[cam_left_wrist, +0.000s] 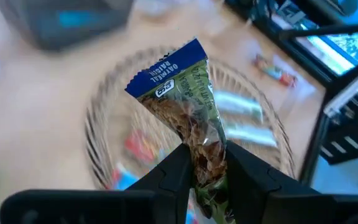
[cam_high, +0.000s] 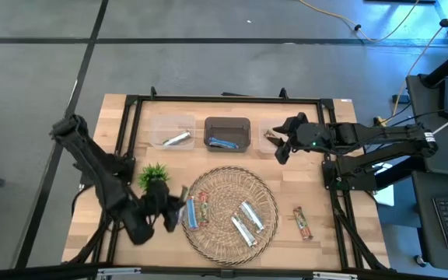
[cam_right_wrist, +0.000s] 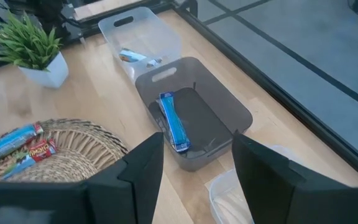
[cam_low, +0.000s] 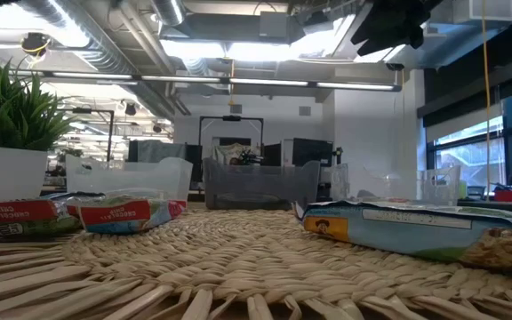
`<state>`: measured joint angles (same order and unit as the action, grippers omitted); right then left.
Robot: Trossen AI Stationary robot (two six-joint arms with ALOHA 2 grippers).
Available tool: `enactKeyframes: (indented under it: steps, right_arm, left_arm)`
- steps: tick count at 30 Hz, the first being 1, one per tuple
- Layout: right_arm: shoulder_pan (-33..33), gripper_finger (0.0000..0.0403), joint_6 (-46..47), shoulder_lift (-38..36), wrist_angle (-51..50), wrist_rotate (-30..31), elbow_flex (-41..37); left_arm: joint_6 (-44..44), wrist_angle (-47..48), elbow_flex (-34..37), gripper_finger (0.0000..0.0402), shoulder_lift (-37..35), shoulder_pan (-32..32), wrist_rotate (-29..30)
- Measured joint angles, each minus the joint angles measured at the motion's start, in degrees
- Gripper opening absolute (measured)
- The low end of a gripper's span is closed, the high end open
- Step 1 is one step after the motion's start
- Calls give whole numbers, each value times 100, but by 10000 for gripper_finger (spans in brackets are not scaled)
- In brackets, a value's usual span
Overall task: Pick and place Granola Bars by type
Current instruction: Put the blue granola bar into the black bin
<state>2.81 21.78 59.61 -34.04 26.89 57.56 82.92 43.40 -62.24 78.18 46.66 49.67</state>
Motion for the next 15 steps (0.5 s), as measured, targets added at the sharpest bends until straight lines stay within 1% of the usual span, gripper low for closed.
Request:
enactKeyframes:
  steps: [4, 7, 12, 15]
  right_arm:
    - [2, 194, 14, 0, 4, 0, 0]
    - [2, 194, 34, 0, 6, 0, 0]
    - [0, 194, 220, 0, 107, 2, 0]
    - [0, 194, 342, 0, 168, 2, 0]
  left_arm:
    - [-1400, -53, -2, 79, -478, -732, -111]
    - [-2683, -335, -2, 78, -736, -1381, -359]
    - [-5115, -1285, -9, 79, -906, -2644, -882]
    - [-6404, -1974, -9, 76, -896, -3445, -1501]
